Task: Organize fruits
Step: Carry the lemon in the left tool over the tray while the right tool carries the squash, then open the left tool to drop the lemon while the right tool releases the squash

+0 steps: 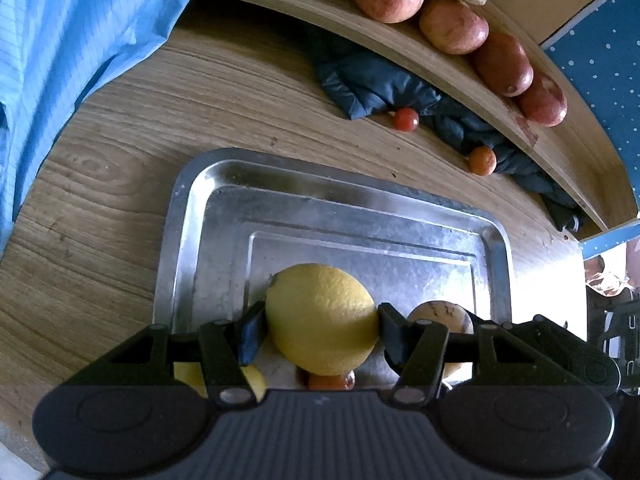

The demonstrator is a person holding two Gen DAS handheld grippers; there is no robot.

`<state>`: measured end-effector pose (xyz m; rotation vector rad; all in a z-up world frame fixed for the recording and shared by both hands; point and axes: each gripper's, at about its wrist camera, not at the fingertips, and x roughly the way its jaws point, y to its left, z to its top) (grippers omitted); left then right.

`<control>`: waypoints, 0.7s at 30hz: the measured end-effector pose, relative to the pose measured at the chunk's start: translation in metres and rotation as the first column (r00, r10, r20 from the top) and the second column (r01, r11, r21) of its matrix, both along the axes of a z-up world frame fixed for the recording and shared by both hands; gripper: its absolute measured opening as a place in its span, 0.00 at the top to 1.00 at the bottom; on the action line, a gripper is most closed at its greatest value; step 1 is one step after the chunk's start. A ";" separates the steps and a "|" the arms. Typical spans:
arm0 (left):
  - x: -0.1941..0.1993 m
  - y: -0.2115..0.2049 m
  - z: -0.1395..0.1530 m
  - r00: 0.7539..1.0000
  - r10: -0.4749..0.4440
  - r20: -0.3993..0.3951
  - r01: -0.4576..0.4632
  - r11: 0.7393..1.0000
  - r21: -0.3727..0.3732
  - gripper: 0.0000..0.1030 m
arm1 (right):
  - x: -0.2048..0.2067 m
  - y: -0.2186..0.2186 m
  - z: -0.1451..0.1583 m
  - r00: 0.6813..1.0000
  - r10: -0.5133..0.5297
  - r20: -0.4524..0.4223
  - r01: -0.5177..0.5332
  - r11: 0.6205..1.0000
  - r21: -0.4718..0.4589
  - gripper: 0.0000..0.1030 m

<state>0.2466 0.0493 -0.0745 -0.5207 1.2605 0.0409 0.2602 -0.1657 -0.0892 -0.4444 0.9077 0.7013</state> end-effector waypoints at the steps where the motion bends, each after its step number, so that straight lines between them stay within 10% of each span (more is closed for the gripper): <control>1: 0.000 0.000 0.000 1.000 0.002 0.000 -0.002 1.000 0.003 0.38 | 0.000 0.000 0.000 1.000 0.001 0.000 -0.001 1.000 0.000 0.48; 21: 0.002 -0.006 0.005 1.000 0.004 0.002 -0.004 0.999 0.050 0.38 | 0.000 0.001 -0.004 1.000 -0.020 0.004 0.020 1.000 0.001 0.48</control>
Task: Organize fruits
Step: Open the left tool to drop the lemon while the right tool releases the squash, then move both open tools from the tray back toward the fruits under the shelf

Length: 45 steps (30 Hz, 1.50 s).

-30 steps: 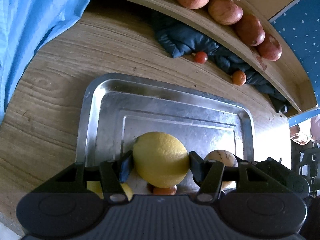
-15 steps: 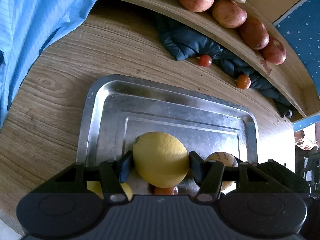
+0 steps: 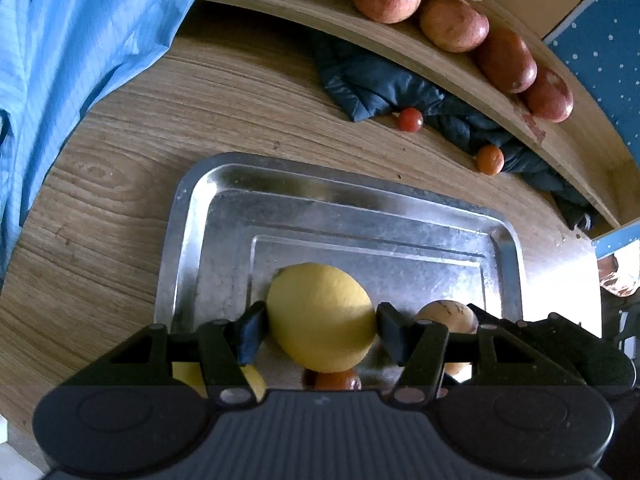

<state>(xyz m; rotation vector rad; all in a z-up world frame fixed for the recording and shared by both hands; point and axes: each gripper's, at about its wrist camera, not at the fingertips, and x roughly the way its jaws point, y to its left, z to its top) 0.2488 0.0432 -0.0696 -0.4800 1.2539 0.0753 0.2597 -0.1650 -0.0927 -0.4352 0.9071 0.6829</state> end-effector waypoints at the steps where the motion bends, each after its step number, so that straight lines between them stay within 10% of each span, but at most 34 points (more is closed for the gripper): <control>1: -0.001 0.001 0.001 1.000 0.002 0.001 -0.002 1.000 0.001 0.38 | -0.001 0.000 0.001 1.000 -0.003 0.004 0.003 1.000 0.002 0.48; 35: -0.045 0.011 0.049 0.976 -0.183 0.116 0.186 0.983 -0.013 0.01 | -0.056 -0.082 0.042 0.986 -0.163 0.022 0.161 0.984 0.079 0.06; 45: -0.059 0.011 0.061 0.923 -0.362 0.132 0.343 0.928 0.146 0.00 | -0.063 -0.083 0.036 0.985 -0.170 -0.022 0.171 0.983 0.072 0.04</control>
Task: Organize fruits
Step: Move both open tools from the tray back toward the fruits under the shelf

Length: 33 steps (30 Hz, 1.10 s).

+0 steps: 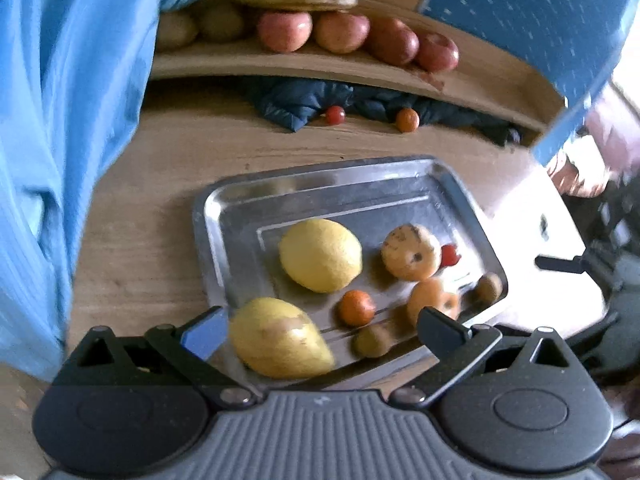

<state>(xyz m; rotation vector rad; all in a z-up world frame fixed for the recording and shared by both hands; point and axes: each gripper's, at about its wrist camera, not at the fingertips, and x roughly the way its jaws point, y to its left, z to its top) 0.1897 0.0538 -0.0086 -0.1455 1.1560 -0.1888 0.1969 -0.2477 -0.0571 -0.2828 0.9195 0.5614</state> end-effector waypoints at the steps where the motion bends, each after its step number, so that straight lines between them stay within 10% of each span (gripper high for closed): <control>1: -0.001 -0.001 0.001 1.000 -0.017 0.008 0.017 1.000 0.023 0.00 | 0.000 0.001 0.000 1.000 0.003 -0.002 -0.003 1.000 0.001 0.04; 33: 0.045 0.007 -0.001 0.993 -0.120 -0.023 0.121 0.985 0.118 0.00 | 0.030 0.041 -0.003 0.998 0.030 -0.048 -0.029 0.999 0.019 0.01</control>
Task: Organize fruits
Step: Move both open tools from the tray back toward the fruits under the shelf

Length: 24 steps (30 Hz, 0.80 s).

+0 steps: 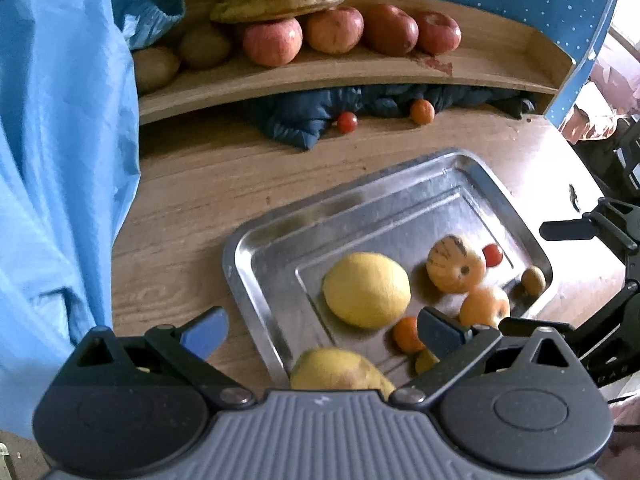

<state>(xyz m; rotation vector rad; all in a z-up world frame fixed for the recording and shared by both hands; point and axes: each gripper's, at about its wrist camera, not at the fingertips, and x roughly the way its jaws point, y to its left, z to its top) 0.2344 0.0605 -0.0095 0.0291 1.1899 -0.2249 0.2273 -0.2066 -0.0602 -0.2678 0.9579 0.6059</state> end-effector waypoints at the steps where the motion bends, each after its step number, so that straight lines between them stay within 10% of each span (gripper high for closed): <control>1: 0.003 0.000 0.000 1.000 -0.001 0.002 0.001 1.000 -0.001 0.00 | 0.003 0.000 0.001 1.000 -0.002 0.003 0.002 1.000 -0.003 0.01; 24: 0.071 -0.011 -0.012 1.000 -0.017 0.022 0.017 1.000 -0.015 0.00 | 0.057 0.004 0.010 0.994 -0.097 0.051 0.098 0.995 -0.026 0.01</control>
